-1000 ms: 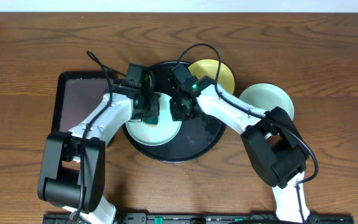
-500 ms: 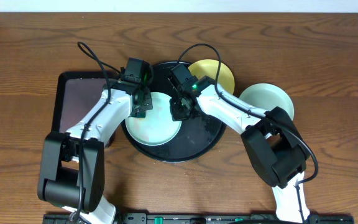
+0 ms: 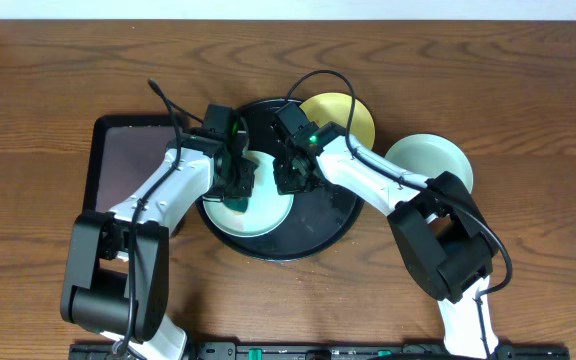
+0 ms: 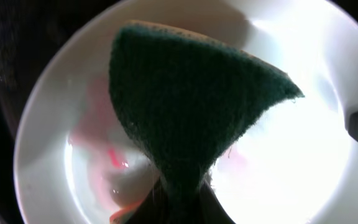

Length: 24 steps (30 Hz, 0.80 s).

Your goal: Clean dirty plates on tray and stack at the side

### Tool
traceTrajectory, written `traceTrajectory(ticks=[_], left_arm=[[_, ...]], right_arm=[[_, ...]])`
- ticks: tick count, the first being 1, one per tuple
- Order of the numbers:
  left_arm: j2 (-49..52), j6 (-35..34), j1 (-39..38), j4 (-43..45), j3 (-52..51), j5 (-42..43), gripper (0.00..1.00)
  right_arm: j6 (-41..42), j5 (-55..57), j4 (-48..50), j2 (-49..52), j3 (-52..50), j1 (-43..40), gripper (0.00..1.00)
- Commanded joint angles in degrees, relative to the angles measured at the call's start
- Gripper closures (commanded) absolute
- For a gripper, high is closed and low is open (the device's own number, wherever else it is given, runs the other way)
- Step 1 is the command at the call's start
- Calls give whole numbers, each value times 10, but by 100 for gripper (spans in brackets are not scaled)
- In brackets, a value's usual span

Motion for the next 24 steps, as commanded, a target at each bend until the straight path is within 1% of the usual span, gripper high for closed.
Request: traceTrajectory(ticks=[1,3,4,6,9,12,15,18,20,21,24], left_arm=[[1,-6,8,18,-3,-79,93],[1,-54,10,28,-3,-169,93],[1,-67,10,36,-3,-209,93],[1,-67,10,54,-3,-250,93],[1,-66,10,87,-3,-255,93],[1,-65,9,97,-3,-250,93],[1,-61,9,88,-3,-214,93],[1,-48,9,70,-3,-143,93],[1,-36,9,51,-3,-73,92],[1,-17,9,33,-3,-14,93],[1,18,8,15,-3,56,93]], right_arm=[[-8,-7,0,7,7,0,99],[-8,-7,0,7,7,0,99],[-8,-7,0,7,7,0,99],[-8,-7,0,7,7,0,99],[-8,-7,0,7,7,0,99],[-8,-7,0,7,7,0,99],[-8,-7,0,7,7,0,99],[-8,-7,0,7,7,0,99],[-9,-7,0,7,7,0,99],[-9,-7,0,7,7,0,99],[-8,-7,0,7,7,0,99]])
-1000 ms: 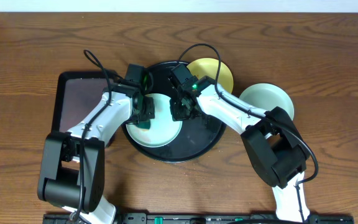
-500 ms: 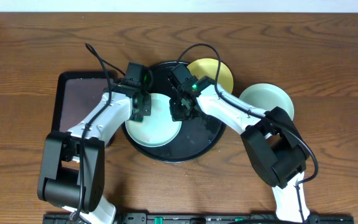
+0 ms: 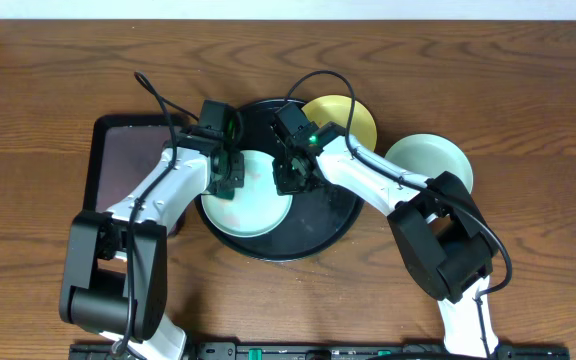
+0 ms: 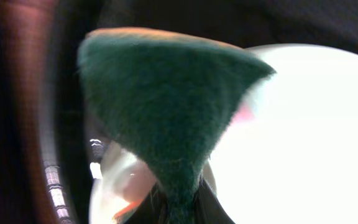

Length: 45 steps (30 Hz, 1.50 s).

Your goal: Clean dirty plates on tray and stack at the side

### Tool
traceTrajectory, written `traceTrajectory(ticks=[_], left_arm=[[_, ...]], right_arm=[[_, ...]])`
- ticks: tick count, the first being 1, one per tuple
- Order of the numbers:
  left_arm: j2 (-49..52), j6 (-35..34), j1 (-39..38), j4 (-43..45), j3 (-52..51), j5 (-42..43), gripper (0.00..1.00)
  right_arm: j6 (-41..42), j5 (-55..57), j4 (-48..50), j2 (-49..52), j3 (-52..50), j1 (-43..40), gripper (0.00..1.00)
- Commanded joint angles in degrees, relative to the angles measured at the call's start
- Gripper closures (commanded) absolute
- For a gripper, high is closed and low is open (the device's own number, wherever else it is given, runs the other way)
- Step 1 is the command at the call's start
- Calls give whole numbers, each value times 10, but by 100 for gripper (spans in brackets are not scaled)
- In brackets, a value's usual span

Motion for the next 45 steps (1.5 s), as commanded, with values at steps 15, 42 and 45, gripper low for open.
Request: traceTrajectory(ticks=[15,42,45], left_arm=[[0,185,-1,25,14,62,93],[11,230,-1,-128,11,232,93],[11,229,0,-101,13,233,93]], right_arm=[[-9,1,2,7,7,0,99],[-10,-2,2,7,7,0,99],[-14,-6,2,7,7,0,99]])
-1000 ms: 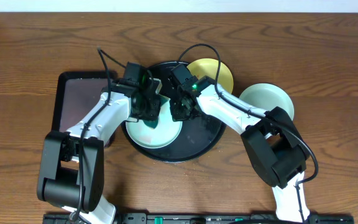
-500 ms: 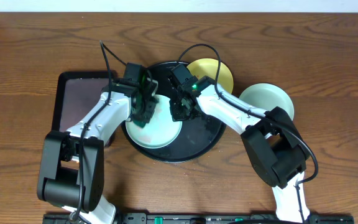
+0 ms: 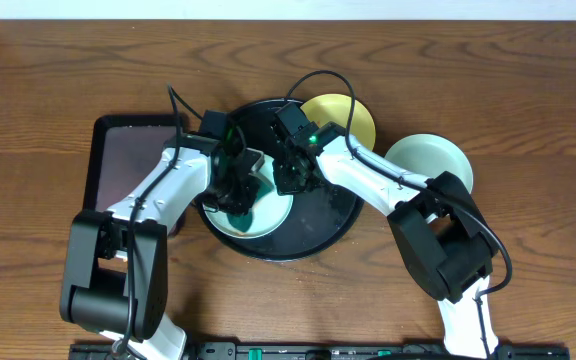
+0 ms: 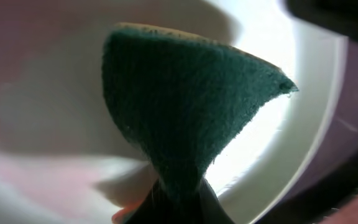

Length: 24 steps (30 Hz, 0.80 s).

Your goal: Clean dirty plates on tray and stack at the side

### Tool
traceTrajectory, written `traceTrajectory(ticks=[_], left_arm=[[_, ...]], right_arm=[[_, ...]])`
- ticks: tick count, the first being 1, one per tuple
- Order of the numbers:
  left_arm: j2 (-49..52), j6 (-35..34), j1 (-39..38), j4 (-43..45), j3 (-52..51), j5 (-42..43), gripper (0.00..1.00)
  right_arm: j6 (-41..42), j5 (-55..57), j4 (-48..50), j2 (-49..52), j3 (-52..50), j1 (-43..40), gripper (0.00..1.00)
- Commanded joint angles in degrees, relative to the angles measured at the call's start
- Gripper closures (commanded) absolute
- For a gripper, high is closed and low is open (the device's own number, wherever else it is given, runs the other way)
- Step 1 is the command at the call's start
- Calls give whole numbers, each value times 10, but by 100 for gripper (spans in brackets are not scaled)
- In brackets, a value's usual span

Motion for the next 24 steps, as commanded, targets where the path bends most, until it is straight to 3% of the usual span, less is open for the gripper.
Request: traceTrajectory(ticks=[1,4,8,10,20,24], left_arm=[[9,5,2,33,11,42,93],[9,-93,9,96,11,-30,93],[9,-283,20,154,11,-230,92],[6,-335,22,152,16,-295,93],[-120,-352,25,94,51,-318,93],[-185,-346,39,69,51,-318,93]], right_arm=[[-11,-9,2,7,7,0,99],[-11,-9,2,7,7,0,99],[-11,-9,2,7,7,0,99],[-11,-11,1,7,7,0,99],[-11,-11,-1,7,7,0,98],[-12,-11,-3,8,7,0,88]])
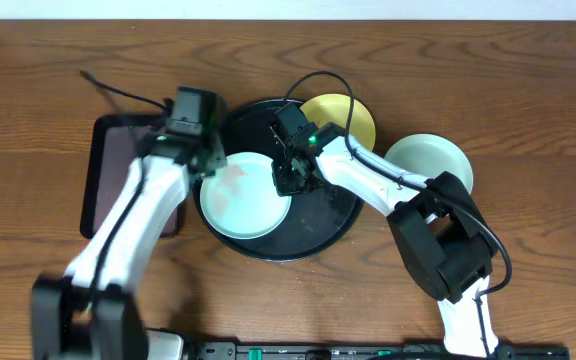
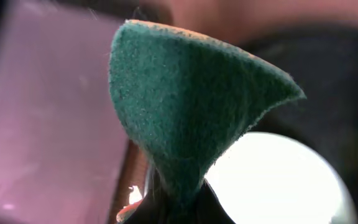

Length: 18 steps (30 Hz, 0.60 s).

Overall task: Clean dirty plates on tray and stack at the side
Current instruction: 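Lift the sponge in the left gripper back toward the left dark tray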

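Note:
A white plate [image 1: 248,200] lies on the round black tray [image 1: 323,225], with a faint pink smear near its upper left. My left gripper [image 1: 200,158] is over the tray's left rim, off the plate, and is shut on a folded green sponge [image 2: 188,106]. In the left wrist view the plate [image 2: 278,183] glares white at the lower right, below the sponge. My right gripper [image 1: 286,180] sits at the plate's right rim and appears shut on it.
A dark rectangular tray with a pink surface [image 1: 118,175] lies left of the round tray, and shows in the left wrist view as the pink surface [image 2: 36,124]. A yellow plate [image 1: 353,115] overlaps the round tray's far right rim. A pale green plate [image 1: 428,160] sits on the wooden table to the right.
My left gripper with the sponge was down on the middle of the white plate. It is now off the plate, up and to the left by the round tray's rim. The right gripper has not moved.
The sponge was on the plate's middle over pink smears, then at the plate's upper left rim, then back on the middle. Now it is held off the plate. The right gripper stayed at the plate's right rim throughout, and only a faint smear shows.

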### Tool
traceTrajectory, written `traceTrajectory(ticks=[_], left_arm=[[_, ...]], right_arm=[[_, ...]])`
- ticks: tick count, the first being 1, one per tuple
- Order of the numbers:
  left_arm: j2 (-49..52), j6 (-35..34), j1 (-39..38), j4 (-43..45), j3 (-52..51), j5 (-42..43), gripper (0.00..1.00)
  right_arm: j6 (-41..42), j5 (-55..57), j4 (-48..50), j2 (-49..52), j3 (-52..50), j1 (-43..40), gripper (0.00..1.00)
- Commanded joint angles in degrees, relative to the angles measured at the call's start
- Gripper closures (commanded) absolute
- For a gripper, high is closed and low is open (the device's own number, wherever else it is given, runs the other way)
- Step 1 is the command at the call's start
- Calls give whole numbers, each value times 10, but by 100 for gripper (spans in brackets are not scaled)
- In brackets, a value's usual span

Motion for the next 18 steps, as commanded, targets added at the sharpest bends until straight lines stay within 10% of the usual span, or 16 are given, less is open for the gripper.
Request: traceTrajectory(ticks=[1,18], left_arm=[[-53,-11,18,-19,20,-26,93],[1,-3,85,-89,19,-25,93]], right_arm=[[-5,-1,-2,8,7,0,88],[-57,-64,-12,-1,17,-1,99]])
